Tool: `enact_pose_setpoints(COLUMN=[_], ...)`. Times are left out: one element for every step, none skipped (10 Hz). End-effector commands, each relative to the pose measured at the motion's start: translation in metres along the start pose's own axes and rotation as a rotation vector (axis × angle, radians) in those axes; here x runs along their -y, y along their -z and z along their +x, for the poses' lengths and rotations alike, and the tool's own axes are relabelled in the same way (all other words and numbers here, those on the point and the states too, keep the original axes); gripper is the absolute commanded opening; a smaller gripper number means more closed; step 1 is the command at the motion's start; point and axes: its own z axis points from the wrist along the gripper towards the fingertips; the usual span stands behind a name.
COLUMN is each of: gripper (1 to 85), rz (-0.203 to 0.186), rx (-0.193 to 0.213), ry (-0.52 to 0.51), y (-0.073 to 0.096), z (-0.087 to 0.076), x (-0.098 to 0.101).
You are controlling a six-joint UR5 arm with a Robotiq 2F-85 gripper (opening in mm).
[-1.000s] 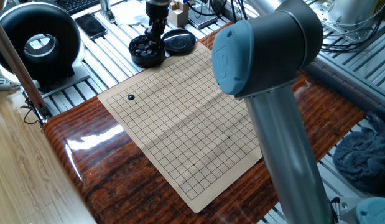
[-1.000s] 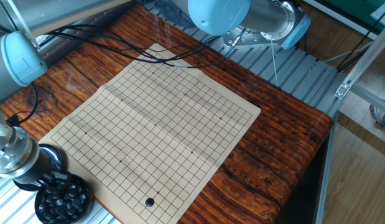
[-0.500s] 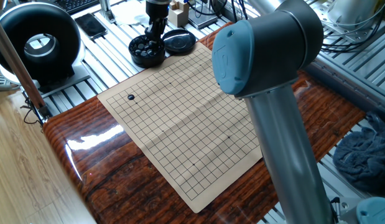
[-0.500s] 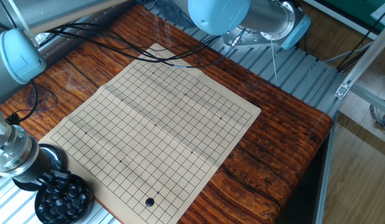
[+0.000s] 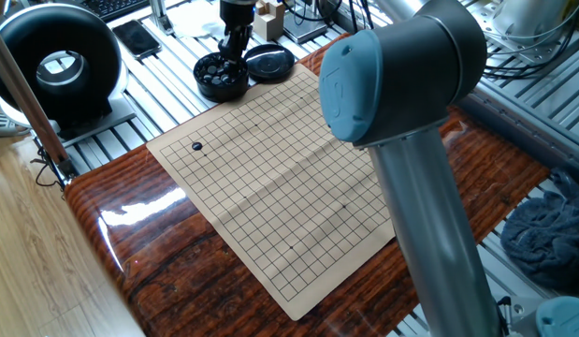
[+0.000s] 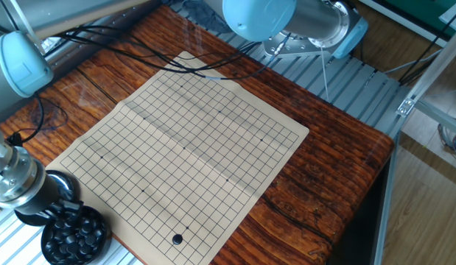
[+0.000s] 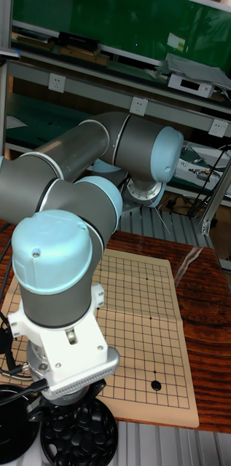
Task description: Play the first move as black on the 3-4 point in the upper right corner of the Go board
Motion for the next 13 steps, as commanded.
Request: enact_pose_setpoints(gripper=[15.3, 16.0, 18.7, 20.3, 21.3, 22.3, 23.3, 23.7, 24.0, 24.0, 24.0, 24.0, 24.0], rz=[-0.006, -0.006, -0.006, -0.015, -0.022, -0.035, -0.042, -0.046, -0.039, -0.037, -0.038, -0.039, -0.038], rx=[0.012, 0.012, 0.018, 0.020, 0.021, 0.022, 0.023, 0.015, 0.009, 0.008, 0.007, 0.004, 0.003], ry=[0.002, 0.007, 0.016, 0.023, 0.030, 0.032, 0.039, 0.044, 0.043, 0.043, 0.048, 0.051, 0.045], y=[0.007, 0.007, 0.007, 0.007, 0.007, 0.009, 0.008, 0.007, 0.005, 0.004, 0.004, 0.004, 0.003], z=[-0.005, -0.006, -0.008, -0.009, -0.009, -0.009, -0.009, -0.008, -0.007, -0.008, -0.007, -0.006, -0.006], x=[-0.004, -0.005, -0.005, -0.008, -0.010, -0.015, -0.018, -0.020, -0.020, -0.021, -0.021, -0.021, -0.020])
